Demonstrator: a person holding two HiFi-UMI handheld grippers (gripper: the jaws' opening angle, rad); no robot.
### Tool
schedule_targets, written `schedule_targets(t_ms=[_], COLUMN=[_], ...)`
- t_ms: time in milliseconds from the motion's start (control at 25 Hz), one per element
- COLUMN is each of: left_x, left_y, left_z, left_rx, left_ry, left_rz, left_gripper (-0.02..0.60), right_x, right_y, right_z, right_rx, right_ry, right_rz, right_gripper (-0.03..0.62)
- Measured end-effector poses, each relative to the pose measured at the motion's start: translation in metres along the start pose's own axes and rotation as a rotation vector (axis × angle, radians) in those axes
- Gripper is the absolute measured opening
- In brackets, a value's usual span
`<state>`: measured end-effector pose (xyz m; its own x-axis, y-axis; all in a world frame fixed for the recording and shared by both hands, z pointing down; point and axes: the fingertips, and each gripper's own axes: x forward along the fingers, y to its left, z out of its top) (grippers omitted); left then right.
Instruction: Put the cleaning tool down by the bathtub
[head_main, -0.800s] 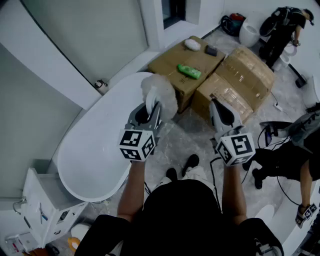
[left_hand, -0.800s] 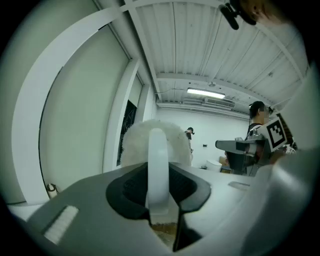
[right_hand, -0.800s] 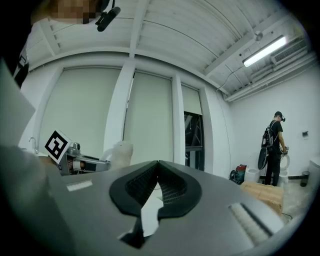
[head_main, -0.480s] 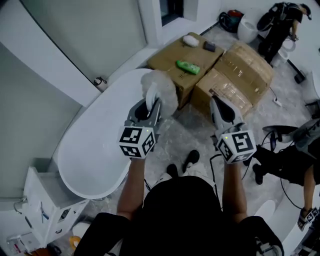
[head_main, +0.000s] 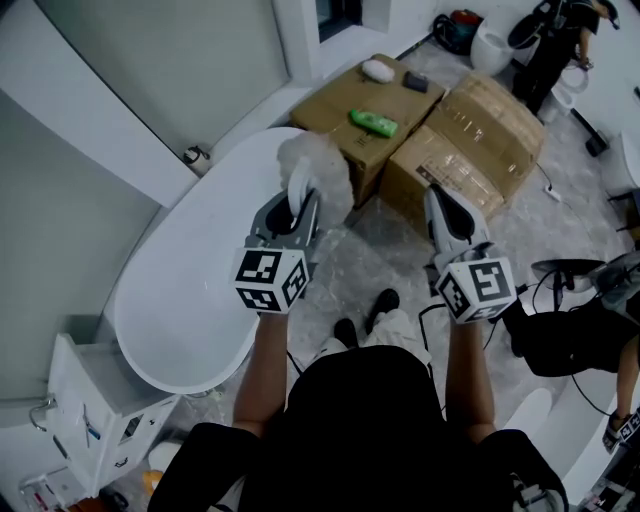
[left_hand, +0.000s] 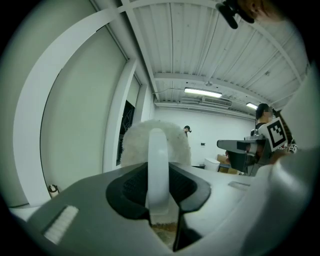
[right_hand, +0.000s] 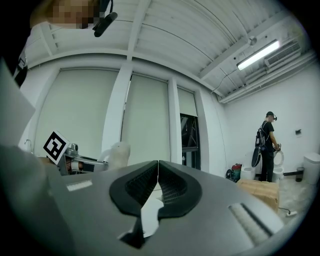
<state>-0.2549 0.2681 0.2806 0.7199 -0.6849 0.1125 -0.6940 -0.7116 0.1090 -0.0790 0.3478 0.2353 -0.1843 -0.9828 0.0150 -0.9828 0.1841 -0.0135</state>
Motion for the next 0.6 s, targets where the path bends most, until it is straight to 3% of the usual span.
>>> schedule_targets(t_ms=[600], left_x=[0.048], left_y=[0.018], left_z=[-0.010], left_rx=[-0.002], left_ry=[0.046], left_rz=[0.026], left_gripper=[0.086], right_x=[0.036], right_y=[-0.037], right_z=[-0.021], right_rx=[0.027], right_ry=[0.048], right_rz=[0.017], right_gripper=[0.009])
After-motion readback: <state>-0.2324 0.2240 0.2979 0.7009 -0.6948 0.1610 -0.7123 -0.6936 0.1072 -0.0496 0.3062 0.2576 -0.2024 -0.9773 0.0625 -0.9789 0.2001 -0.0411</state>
